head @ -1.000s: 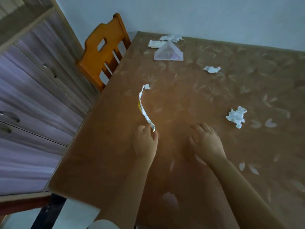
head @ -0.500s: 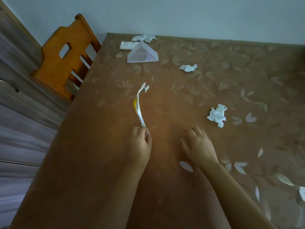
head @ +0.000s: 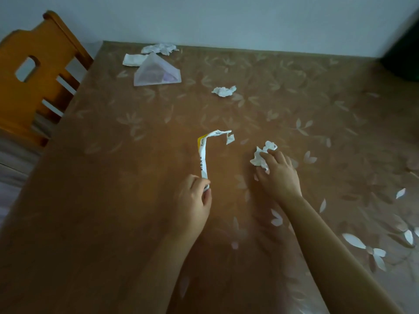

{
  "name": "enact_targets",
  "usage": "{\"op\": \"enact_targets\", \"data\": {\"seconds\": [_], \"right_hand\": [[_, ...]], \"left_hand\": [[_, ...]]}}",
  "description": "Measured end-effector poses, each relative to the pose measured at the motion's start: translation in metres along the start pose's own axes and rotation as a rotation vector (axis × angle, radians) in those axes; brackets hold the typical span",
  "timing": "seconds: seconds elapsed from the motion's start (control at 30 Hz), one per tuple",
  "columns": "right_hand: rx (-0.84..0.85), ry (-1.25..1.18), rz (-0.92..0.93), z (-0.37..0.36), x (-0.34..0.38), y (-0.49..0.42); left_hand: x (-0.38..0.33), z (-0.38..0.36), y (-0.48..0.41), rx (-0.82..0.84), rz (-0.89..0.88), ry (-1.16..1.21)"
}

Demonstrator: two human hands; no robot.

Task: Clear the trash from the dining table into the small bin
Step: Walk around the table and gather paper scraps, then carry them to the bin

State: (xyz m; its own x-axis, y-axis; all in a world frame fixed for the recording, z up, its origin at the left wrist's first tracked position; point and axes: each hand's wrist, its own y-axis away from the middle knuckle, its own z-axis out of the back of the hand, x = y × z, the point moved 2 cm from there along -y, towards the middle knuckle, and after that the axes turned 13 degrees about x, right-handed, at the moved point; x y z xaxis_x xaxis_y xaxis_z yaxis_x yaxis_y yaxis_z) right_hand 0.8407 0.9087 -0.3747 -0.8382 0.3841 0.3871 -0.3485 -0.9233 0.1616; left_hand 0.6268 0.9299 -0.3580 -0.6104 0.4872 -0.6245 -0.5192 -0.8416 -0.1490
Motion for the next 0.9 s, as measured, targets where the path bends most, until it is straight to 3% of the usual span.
{"op": "enact_targets", "data": {"seconds": [0.4, 0.9], "right_hand": [[0.016, 0.033, -0.005, -0.023, 0.001, 0.013], [0.09, -0.116, 0.009, -0.043, 0.02, 0.166]], "left_hand": [[-0.008, 0.016, 0.023, 0.061, 0.027, -0.063], [-0.053, 0.063, 0.131, 0.132, 0.01, -0.106]]}}
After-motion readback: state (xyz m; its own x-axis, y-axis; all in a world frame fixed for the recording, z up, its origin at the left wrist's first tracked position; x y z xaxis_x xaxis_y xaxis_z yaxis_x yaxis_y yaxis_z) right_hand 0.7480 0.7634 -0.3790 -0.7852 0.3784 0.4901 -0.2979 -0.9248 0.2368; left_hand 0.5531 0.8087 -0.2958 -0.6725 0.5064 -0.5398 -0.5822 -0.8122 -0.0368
